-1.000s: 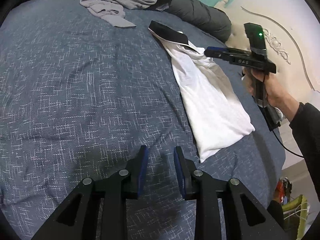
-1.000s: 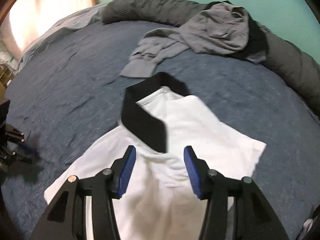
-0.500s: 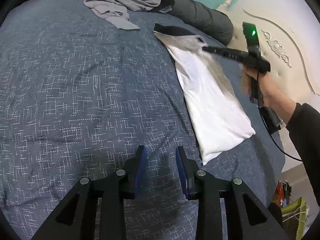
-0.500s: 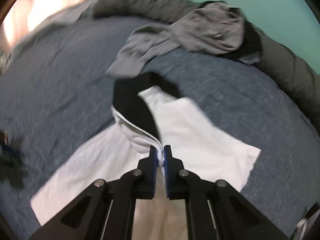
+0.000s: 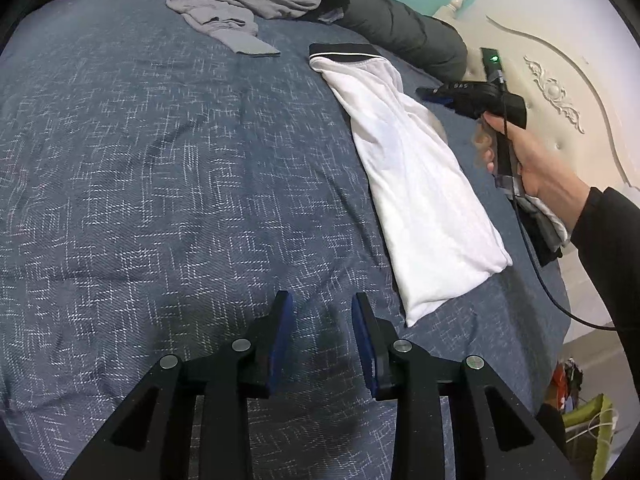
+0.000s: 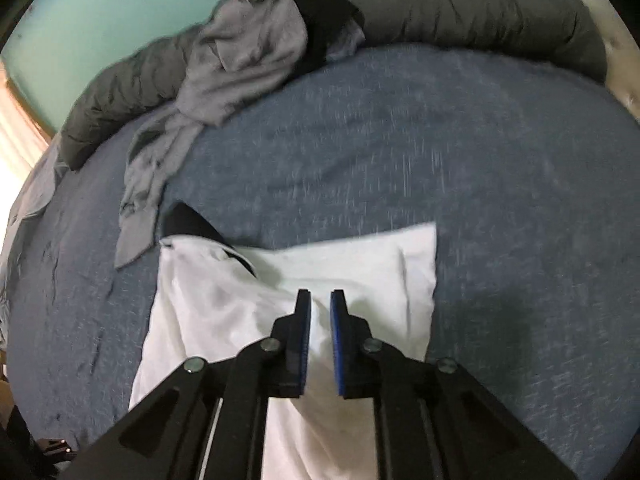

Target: Fold clothes

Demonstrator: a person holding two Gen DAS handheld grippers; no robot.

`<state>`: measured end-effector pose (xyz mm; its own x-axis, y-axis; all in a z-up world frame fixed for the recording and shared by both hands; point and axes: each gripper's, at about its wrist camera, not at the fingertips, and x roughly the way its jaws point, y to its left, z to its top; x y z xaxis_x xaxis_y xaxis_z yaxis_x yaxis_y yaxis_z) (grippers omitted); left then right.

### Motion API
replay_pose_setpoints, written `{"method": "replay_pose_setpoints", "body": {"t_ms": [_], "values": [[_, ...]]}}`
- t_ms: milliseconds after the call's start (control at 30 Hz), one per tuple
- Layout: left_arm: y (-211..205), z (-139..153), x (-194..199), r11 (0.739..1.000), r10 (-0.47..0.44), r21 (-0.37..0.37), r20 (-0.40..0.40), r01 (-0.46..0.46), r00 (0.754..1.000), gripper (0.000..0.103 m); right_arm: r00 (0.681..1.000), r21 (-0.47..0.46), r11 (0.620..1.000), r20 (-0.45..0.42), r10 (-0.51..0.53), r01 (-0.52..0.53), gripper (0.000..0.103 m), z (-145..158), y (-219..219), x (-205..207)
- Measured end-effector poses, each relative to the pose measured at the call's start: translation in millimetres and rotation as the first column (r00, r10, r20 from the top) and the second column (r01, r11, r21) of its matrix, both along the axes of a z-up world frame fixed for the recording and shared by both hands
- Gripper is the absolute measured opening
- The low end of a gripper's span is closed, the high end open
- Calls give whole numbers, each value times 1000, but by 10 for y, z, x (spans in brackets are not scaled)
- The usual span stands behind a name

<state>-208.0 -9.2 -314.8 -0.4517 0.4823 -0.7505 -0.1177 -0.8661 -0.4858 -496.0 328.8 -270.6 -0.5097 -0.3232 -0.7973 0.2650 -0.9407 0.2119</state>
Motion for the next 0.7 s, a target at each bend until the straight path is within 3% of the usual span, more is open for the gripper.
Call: {"method": "replay_pose_setpoints", "body": {"t_ms": [67, 133, 233, 467, 700], "values": [[12, -3, 0, 1000, -3, 0, 1, 3, 1000, 34, 999, -15, 1000, -51, -1, 0, 16, 102, 18, 40], [23, -6, 1, 1000, -5, 0, 2, 5, 1000, 34, 996, -56, 997, -69, 58, -62, 22, 158, -50, 62], [40, -10, 1, 1000, -9, -1, 4, 9, 1000, 34, 985, -32, 986, -62, 163, -166, 32, 173, -283, 107], [45, -21, 0, 1000, -14, -2, 7, 14, 1000, 34, 934, 63, 932, 9, 357, -357, 32, 3, -940, 267], [23, -32, 6, 1000, -10, 1, 10, 10, 1000, 34, 923, 219, 897, 57, 382, -384, 31, -206, -1335, 321]]}}
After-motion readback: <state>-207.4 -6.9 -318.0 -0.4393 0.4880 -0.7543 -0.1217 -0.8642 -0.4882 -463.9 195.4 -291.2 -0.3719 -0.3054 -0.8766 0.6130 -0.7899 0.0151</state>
